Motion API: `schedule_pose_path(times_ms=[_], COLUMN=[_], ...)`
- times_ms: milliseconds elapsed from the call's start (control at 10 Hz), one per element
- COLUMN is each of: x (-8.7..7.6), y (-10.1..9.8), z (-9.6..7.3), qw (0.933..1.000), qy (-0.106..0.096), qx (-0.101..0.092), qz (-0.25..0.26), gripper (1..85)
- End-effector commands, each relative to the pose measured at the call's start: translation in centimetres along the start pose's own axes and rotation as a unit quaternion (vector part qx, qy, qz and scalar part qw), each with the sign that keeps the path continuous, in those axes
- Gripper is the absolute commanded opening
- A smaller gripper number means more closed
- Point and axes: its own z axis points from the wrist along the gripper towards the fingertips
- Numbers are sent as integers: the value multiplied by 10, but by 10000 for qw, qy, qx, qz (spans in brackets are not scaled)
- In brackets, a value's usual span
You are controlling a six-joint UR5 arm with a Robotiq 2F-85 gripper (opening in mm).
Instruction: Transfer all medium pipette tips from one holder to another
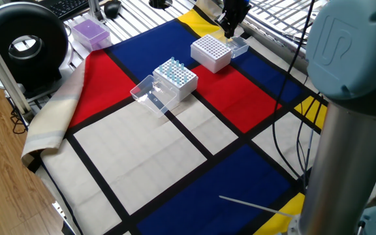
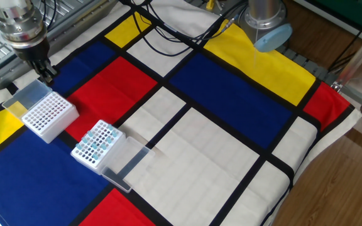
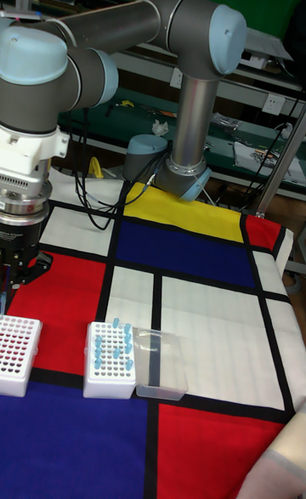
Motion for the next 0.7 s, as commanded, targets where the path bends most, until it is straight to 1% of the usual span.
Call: schedule_pose_path(times_ms=[0,300,400,500,600], x=[-1,-2,0,1,0], y=[1,2,3,3,-5], z=[1,2,3,3,3], qw=[10000,10000,9999,9997,9991], qy=[-46,-53,-6,40,34], qx=[-44,-75,-89,-81,64], qz=[13,-31,-61,-215,-407], gripper=[20,20,33,60,117])
